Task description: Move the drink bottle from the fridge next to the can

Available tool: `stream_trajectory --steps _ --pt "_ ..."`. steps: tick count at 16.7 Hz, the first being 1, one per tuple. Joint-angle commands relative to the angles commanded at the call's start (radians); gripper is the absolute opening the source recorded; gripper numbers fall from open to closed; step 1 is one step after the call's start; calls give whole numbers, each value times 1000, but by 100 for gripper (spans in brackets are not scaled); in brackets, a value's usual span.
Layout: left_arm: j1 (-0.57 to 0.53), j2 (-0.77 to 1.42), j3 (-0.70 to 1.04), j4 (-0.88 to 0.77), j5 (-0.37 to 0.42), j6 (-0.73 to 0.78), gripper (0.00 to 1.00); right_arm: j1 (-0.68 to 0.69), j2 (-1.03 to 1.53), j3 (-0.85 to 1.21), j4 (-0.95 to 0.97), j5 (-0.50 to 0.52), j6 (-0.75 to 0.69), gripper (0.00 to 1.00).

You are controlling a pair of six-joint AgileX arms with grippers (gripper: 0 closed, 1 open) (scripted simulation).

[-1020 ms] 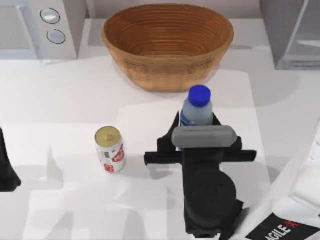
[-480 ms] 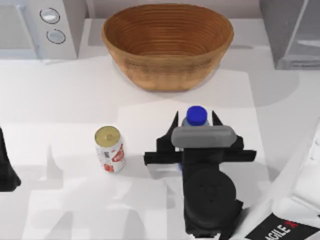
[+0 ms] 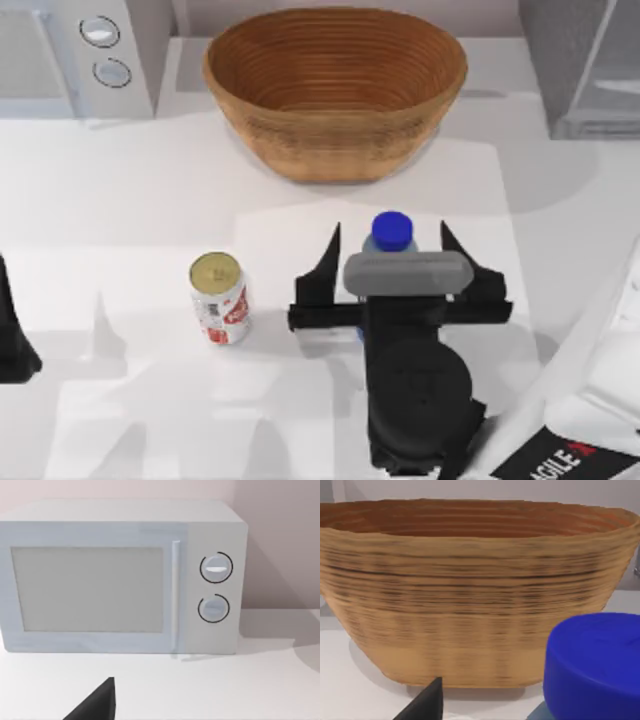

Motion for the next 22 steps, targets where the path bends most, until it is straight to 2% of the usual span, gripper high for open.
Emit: stream_trajectory --steps 4,9,15,18,22 --pt "0 0 0 0 0 0 100 2 -1 -2 1 4 0 100" --pt "0 0 0 0 0 0 100 80 -23 -56 28 81 4 100" --pt "0 0 0 0 0 0 100 76 -30 -55 28 76 4 100" --pt "0 0 0 0 0 0 100 33 -124 -54 7 6 -1 100" --pt "0 0 0 0 0 0 100 -106 -394 -81 -124 -171 -10 100"
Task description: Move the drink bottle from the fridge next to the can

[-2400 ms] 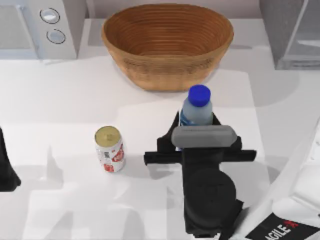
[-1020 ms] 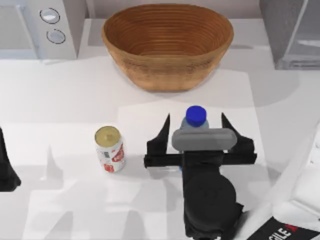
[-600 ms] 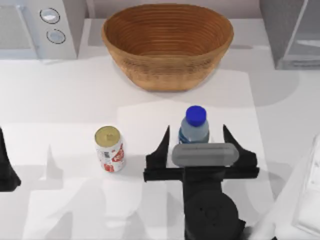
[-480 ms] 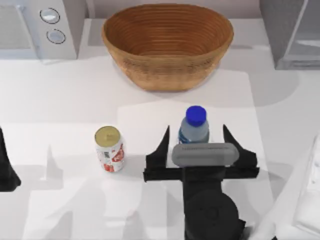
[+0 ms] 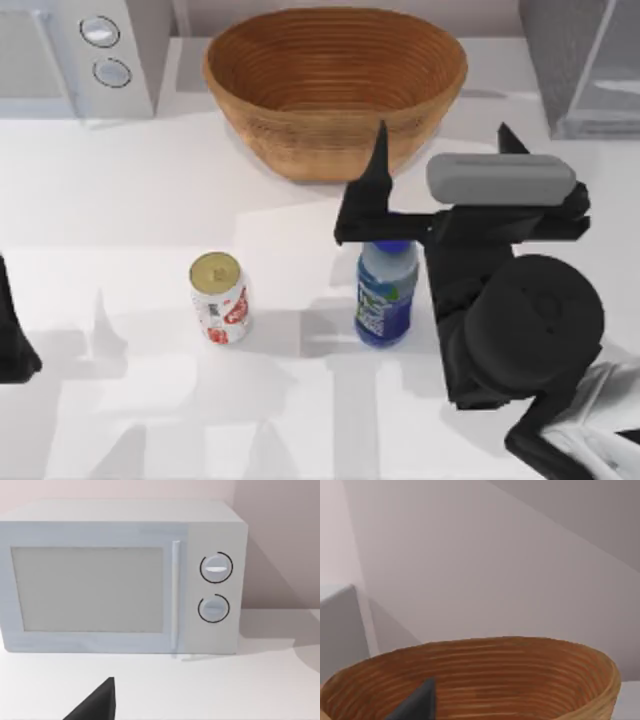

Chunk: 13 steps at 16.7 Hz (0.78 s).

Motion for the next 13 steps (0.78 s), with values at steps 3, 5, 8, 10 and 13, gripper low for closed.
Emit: stream_trajectory --steps 3,5,8,10,13 --pt "0 0 0 0 0 0 100 -148 -295 -54 -182 -171 -4 100" --pt "0 0 0 0 0 0 100 -261 -519 -107 -328 -288 -6 100" --pt "0 0 0 0 0 0 100 -441 -865 -209 -569 -457 -8 100" --pt "0 0 0 0 0 0 100 -555 -1084 -284 -736 -564 -8 100" --pt "0 0 0 0 0 0 100 -708 -1369 -396 -976 -703 -6 100"
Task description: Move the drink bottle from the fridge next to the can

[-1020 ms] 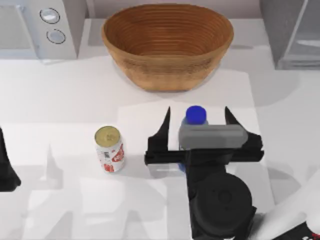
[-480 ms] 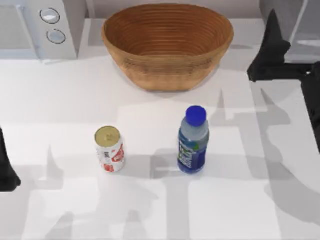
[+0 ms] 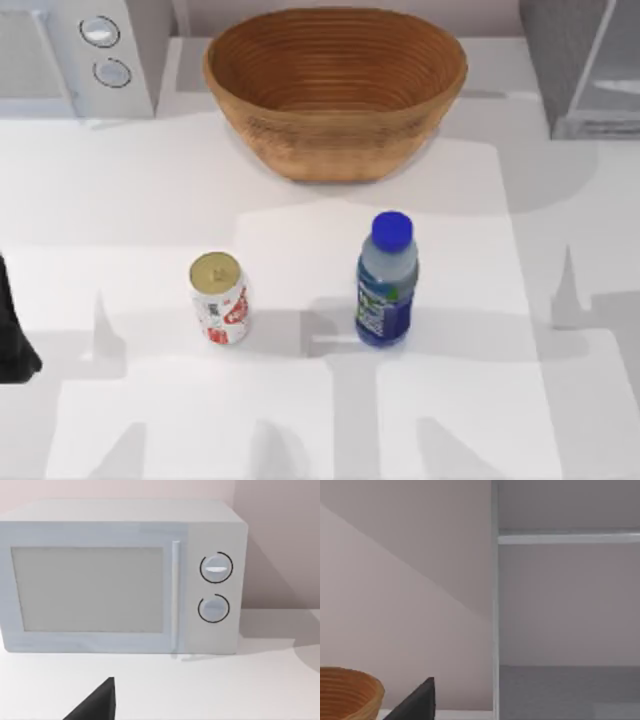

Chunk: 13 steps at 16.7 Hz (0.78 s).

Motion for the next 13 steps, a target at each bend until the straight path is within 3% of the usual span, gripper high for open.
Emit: stream_trajectory --steps 6,13 --pt "0 0 0 0 0 0 100 -202 -323 -168 -306 -164 5 100" --pt "0 0 0 0 0 0 100 -216 -345 -181 -329 -176 6 100"
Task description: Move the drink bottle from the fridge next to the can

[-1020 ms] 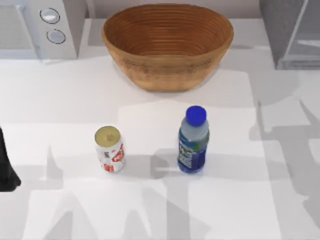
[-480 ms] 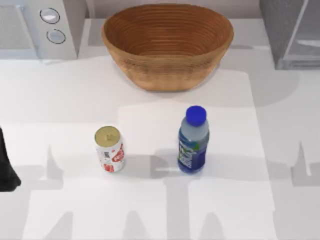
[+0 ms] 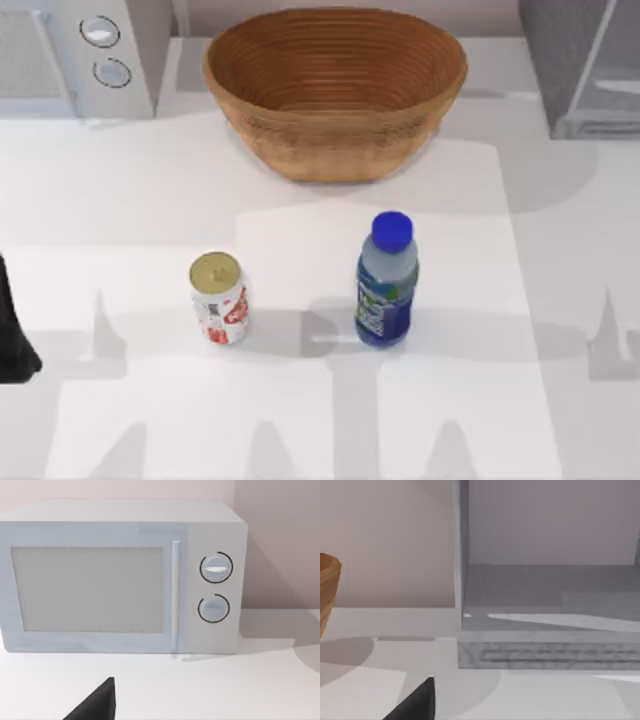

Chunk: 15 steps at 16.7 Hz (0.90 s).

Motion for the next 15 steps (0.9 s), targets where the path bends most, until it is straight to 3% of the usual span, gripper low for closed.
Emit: stream_trajectory --steps 6,15 --pt "0 0 0 0 0 0 100 -6 -153 127 -226 5 -4 100" --pt "0 0 0 0 0 0 100 -6 -552 450 -1016 0 -5 100"
